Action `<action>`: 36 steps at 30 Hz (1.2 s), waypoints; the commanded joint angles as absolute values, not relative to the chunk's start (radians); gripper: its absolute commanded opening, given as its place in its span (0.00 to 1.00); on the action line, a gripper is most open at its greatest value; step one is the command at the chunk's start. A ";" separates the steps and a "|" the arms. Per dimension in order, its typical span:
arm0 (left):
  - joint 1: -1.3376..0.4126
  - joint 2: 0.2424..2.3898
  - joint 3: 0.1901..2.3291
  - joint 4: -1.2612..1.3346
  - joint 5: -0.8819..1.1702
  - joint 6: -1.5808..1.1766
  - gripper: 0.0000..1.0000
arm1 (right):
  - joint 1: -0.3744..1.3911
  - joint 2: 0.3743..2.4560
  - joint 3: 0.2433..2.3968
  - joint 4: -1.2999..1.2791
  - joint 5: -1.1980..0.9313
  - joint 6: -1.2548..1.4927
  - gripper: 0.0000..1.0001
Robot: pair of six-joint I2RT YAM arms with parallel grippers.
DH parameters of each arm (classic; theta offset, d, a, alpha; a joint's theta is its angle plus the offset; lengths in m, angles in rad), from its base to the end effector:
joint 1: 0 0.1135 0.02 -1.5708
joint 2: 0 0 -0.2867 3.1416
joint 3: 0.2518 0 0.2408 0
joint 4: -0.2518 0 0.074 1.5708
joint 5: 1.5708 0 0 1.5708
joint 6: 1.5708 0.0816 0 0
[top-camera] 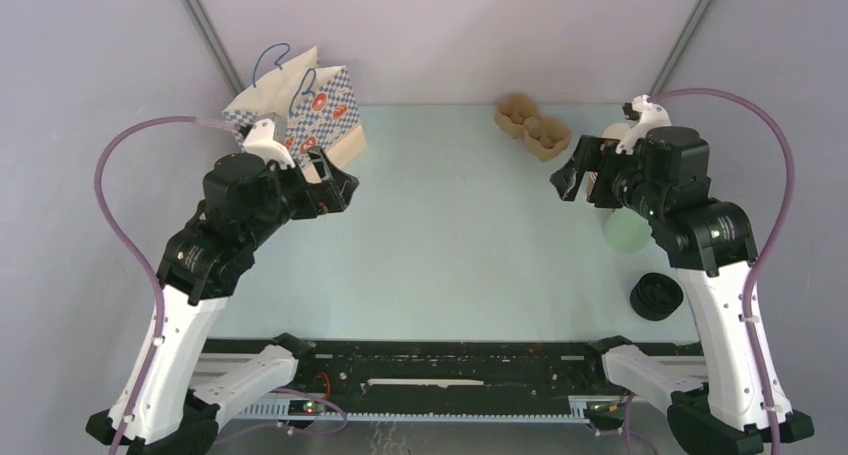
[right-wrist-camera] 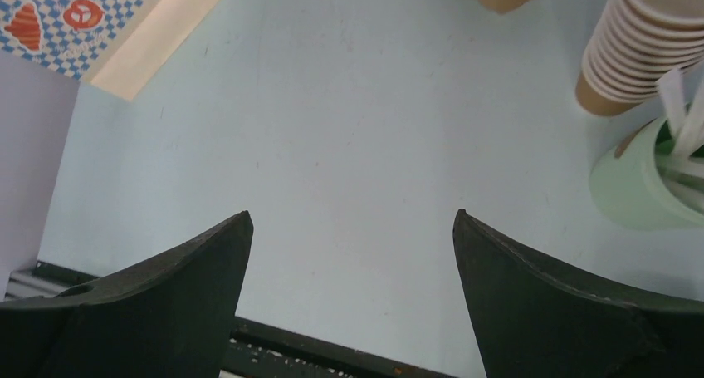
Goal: Pack the takeout coffee
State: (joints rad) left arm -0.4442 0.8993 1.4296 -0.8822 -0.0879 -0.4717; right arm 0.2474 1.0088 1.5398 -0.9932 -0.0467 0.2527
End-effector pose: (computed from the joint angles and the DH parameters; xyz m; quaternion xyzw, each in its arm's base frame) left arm 0.1460 -0.0615 0.4541 -0.0364 0.8187 -0.2205 0.5289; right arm 0.1708 0.0471 0.4566 -0.0100 0.8501 0.1494 0.5049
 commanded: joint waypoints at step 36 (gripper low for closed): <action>-0.548 1.071 1.416 -0.868 0.020 -0.353 1.00 | -0.084 1.974 2.200 -1.099 0.147 0.106 0.47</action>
